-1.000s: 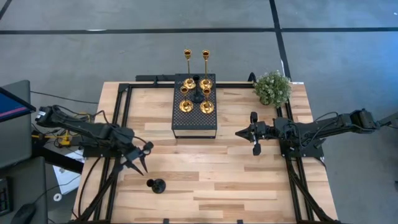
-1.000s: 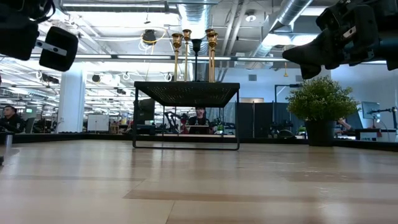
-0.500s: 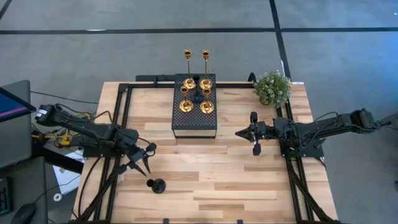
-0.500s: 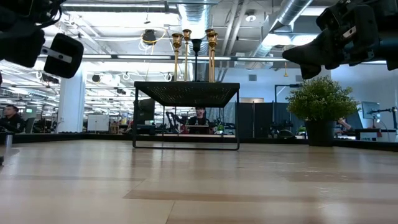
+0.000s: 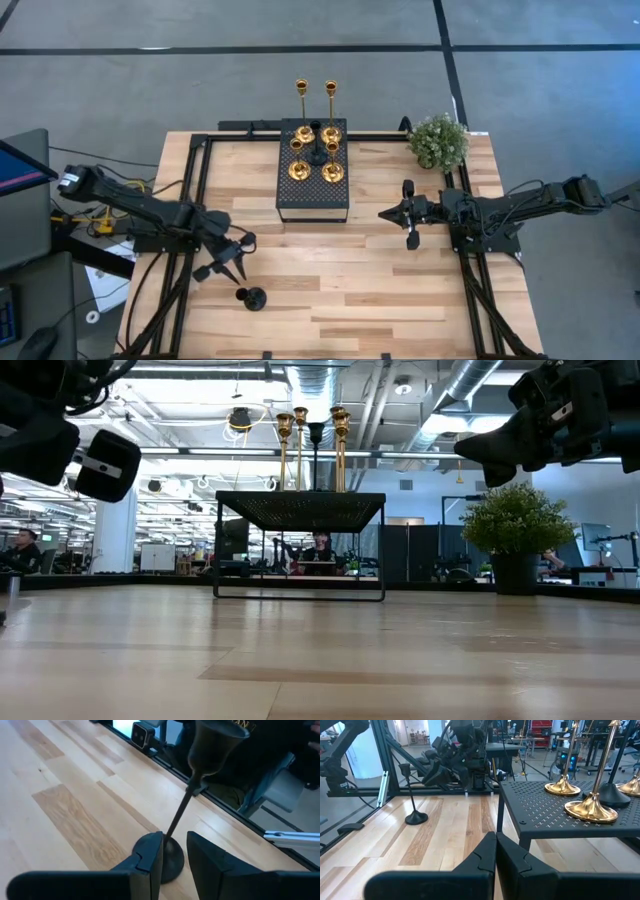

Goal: Pick & Place candle stick holders
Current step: Put the black candle holder on the shelf

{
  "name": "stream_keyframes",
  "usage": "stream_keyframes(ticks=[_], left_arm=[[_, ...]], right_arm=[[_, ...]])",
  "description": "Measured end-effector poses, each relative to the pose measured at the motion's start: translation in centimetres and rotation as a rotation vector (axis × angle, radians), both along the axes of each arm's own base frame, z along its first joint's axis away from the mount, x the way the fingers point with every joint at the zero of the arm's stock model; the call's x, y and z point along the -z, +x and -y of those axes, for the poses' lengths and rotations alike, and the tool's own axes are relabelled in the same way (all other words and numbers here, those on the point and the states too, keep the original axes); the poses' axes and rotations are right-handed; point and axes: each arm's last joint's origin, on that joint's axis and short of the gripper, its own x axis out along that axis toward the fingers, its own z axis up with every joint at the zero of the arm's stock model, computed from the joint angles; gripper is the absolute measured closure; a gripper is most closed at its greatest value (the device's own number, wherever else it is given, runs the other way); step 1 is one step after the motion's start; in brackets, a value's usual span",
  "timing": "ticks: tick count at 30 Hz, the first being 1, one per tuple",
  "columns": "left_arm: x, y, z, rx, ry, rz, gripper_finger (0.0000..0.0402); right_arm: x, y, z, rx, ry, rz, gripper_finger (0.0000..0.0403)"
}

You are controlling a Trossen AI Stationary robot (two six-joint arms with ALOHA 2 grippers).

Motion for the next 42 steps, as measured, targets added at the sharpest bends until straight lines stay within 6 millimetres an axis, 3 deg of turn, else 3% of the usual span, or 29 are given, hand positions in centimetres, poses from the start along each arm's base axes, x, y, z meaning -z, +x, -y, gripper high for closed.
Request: stream_keyframes(ticks=[11,21,32,42], left_arm=[[0.7,1.0,0.3,-0.023,-0.032,-0.083,0.031],[0.9,1.1,0.5,0.067,-0.064,-0.103,0.0262],[0.3,1.5,0.6,0.08,-0.034,0.037,0.0229],[1.2,2.6,1.3,0.1,-0.029,0.018,0.0193]], right_arm=[[0.0,0.0,0.0,0.001,0.003,0.0,0.0403],[0.0,0.0,0.0,0.001,0.01,0.0,0.0403],[0.0,0.0,0.0,0.003,0.036,0.0,0.0403],[0.0,0.0,0.0,0.003,0.036,0.0,0.0403]])
